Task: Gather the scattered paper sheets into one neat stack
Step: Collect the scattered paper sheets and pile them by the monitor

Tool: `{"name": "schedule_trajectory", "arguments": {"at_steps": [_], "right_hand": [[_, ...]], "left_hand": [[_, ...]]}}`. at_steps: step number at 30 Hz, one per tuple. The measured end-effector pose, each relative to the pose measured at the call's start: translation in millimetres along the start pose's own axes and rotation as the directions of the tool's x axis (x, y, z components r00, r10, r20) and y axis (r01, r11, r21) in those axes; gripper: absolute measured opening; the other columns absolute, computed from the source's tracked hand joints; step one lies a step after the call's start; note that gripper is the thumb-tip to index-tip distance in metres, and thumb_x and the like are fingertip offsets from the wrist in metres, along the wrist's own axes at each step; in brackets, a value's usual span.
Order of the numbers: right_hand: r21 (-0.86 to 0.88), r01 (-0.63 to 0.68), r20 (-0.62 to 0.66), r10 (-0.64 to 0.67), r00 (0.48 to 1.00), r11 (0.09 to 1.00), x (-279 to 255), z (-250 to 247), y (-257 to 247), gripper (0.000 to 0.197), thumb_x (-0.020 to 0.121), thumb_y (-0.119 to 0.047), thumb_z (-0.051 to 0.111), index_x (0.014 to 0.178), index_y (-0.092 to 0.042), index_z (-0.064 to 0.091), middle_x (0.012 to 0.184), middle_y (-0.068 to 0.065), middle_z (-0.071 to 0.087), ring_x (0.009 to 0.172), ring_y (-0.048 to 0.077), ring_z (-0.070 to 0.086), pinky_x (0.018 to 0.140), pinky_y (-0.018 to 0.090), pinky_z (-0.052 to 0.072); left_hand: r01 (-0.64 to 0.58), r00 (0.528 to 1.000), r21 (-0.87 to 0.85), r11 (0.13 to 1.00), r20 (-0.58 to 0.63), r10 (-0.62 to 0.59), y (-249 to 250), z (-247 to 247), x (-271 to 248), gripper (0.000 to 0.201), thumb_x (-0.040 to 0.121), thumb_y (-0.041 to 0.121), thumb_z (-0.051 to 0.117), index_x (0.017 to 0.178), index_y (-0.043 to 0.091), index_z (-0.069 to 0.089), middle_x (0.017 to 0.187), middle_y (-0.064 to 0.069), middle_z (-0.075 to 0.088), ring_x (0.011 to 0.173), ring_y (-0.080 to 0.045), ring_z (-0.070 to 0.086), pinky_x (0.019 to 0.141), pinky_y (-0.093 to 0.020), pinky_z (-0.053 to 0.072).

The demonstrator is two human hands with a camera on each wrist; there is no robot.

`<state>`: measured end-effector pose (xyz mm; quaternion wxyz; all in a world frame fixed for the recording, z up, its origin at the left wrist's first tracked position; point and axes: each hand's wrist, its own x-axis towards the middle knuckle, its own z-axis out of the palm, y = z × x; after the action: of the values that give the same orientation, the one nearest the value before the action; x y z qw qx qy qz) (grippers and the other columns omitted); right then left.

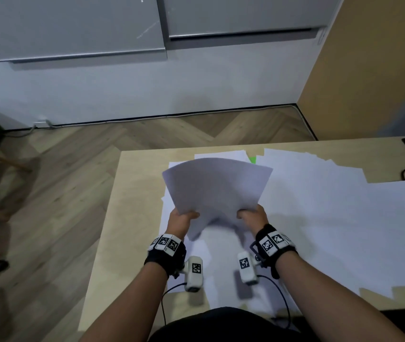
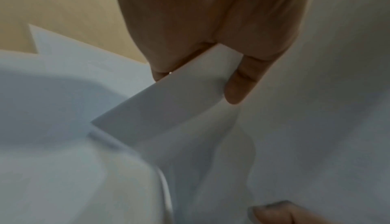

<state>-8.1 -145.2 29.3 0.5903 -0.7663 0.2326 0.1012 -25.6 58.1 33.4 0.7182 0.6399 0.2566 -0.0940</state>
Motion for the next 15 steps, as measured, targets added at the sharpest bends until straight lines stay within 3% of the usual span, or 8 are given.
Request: {"name": "schedule_trajectory", "arguments": {"at_steps": [3, 7, 9, 12, 15], "right_hand": [[0.048, 0.043, -0.030, -0.042, 0.999, 0.998, -7.1, -2.0, -2.0, 0.021, 0.074, 0.009, 0.058, 0.078, -0.010, 0.062, 0.070, 0.000, 0.061, 0.065, 0.016, 0.053, 0.055, 0.020, 0.043], [-0.010, 0.051, -0.027, -0.052, 0.998, 0.999, -12.0, -19.7, 6.9, 0.017, 0.074, 0.004, 0.057, 0.083, -0.010, 0.061, 0.073, 0.001, 0.061, 0.065, 0.017, 0.053, 0.056, 0.023, 0.042], [-0.023, 0.003, -0.017, -0.003, 1.000, 1.000, -11.2, -30.5, 17.7, 0.020, 0.073, 0.003, 0.056, 0.078, -0.016, 0.058, 0.070, -0.001, 0.060, 0.063, 0.018, 0.051, 0.054, 0.021, 0.042], [-0.008, -0.040, -0.007, 0.040, 0.999, 0.999, -11.7, -48.2, 28.9, 0.024, 0.071, 0.007, 0.052, 0.072, -0.016, 0.047, 0.065, -0.002, 0.050, 0.058, 0.016, 0.039, 0.046, 0.016, 0.035], [0.032, -0.032, -0.021, 0.032, 0.999, 0.999, -8.9, -74.8, 35.4, 0.030, 0.070, 0.012, 0.049, 0.071, -0.016, 0.038, 0.065, -0.003, 0.040, 0.058, 0.016, 0.030, 0.042, 0.013, 0.027]], "left_hand": [[0.023, 0.999, -0.044, 0.999, -0.039, -0.024, 1.1, 2.0, -3.5, 0.047, 0.053, 0.013, 0.071, 0.100, 0.010, 0.067, 0.097, -0.010, 0.072, 0.087, -0.029, 0.066, 0.079, -0.038, 0.053], [0.044, 0.999, -0.065, 0.997, 0.001, -0.044, 0.3, 14.4, -9.3, 0.050, 0.055, 0.015, 0.071, 0.103, 0.004, 0.068, 0.087, -0.010, 0.073, 0.077, -0.029, 0.066, 0.069, -0.033, 0.053], [0.086, 0.996, -0.045, 0.995, 0.002, -0.086, -3.1, 25.1, -15.8, 0.040, 0.058, 0.009, 0.070, 0.097, 0.001, 0.068, 0.077, -0.010, 0.072, 0.069, -0.028, 0.065, 0.059, -0.030, 0.053], [0.147, 0.989, -0.014, 0.989, -0.004, -0.148, -7.3, 47.4, -25.8, 0.020, 0.075, -0.012, 0.063, 0.093, -0.005, 0.065, 0.068, -0.012, 0.065, 0.054, -0.021, 0.061, 0.045, -0.022, 0.049], [0.185, 0.982, 0.055, 0.981, 0.011, -0.186, -7.0, 74.7, -34.0, 0.014, 0.083, -0.012, 0.059, 0.094, -0.005, 0.059, 0.058, -0.010, 0.060, 0.041, -0.016, 0.056, 0.036, -0.016, 0.041]]}}
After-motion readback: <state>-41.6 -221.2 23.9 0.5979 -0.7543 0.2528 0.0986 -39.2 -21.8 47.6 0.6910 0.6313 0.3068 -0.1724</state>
